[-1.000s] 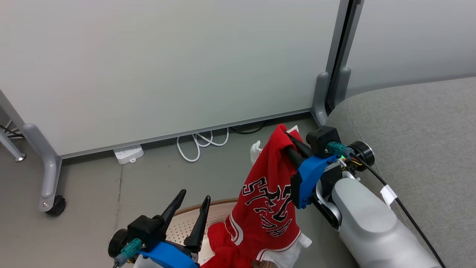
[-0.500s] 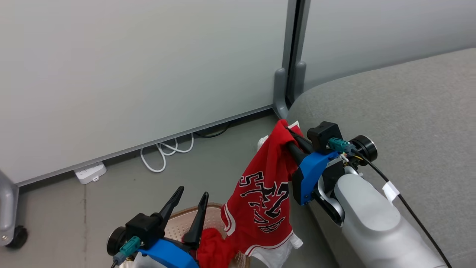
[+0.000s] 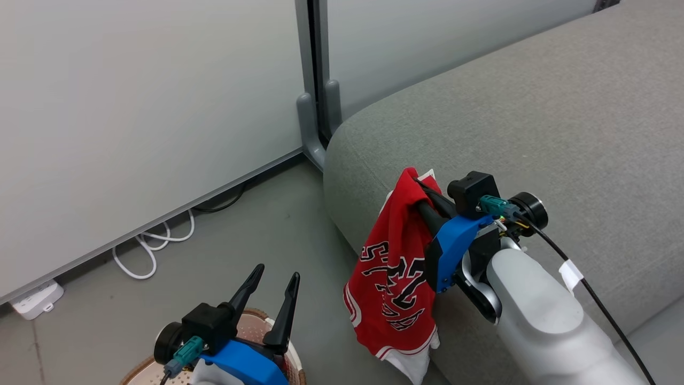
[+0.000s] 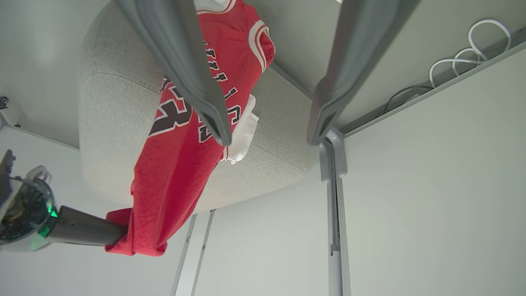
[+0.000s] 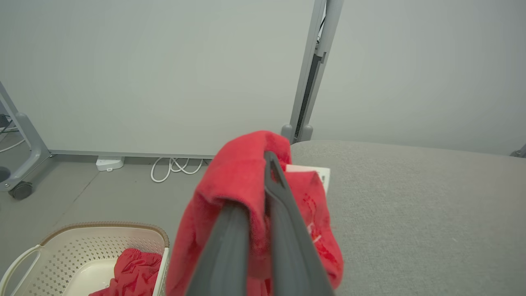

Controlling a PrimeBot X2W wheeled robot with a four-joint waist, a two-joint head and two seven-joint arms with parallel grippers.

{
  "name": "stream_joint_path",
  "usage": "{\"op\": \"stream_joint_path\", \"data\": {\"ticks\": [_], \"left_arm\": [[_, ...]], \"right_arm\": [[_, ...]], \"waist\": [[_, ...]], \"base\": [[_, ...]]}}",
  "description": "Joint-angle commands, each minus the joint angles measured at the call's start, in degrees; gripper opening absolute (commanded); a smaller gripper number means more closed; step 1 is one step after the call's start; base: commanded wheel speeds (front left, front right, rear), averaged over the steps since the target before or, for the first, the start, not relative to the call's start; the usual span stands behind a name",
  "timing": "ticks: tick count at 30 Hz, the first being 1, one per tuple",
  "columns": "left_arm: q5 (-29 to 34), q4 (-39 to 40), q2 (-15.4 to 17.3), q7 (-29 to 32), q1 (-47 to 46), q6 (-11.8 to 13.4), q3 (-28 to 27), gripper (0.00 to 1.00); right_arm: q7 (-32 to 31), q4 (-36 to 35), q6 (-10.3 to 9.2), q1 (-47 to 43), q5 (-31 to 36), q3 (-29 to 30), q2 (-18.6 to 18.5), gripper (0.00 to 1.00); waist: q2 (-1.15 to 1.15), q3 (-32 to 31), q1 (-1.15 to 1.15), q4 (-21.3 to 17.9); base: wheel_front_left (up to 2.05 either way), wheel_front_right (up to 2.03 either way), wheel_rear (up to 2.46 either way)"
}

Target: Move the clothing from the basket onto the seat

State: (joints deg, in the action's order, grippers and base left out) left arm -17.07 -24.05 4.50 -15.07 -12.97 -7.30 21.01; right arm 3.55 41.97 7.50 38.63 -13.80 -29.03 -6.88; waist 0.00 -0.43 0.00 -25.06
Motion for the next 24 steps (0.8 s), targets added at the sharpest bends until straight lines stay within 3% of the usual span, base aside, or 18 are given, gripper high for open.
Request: {"op": "stream_joint_path", "data": {"ticks": [1, 6, 18, 24], "left_arm": [[-0.1, -0.1, 0.0, -0.2, -0.5, -0.2, 0.0, 1.0], [-0.3, -0.3, 0.2, -0.2, -0.6, -0.2, -0.2, 1.0], [-0.7, -0.6, 0.6, -0.2, -1.1, -0.2, 0.7, 1.0], [0.2, 0.5, 1.3, -0.2, -2.4, -0.2, 1.3, 1.0]], "right_arm": [[-0.1, -0.5, -0.02, -0.9, -0.1, 0.3, 0.0, 0.0], [-0.3, -1.2, -0.02, -1.3, 0.0, 0.5, -0.5, 0.0], [-1.1, -2.5, -0.02, -1.5, -0.6, 2.9, -1.0, 0.0], [-1.8, -2.7, -0.02, 3.1, -4.2, 8.0, -2.5, 0.0]], "waist": [[0.0, 0.5, 0.0, -2.2], [0.0, 0.7, 0.0, -4.3], [0.0, 1.2, 0.0, -4.7], [0.0, 4.2, 0.0, -3.5]], "base": [[0.0, 0.0, 0.0], [0.0, 0.0, 0.0], [0.0, 0.0, 0.0], [0.0, 0.0, 0.0]]}}
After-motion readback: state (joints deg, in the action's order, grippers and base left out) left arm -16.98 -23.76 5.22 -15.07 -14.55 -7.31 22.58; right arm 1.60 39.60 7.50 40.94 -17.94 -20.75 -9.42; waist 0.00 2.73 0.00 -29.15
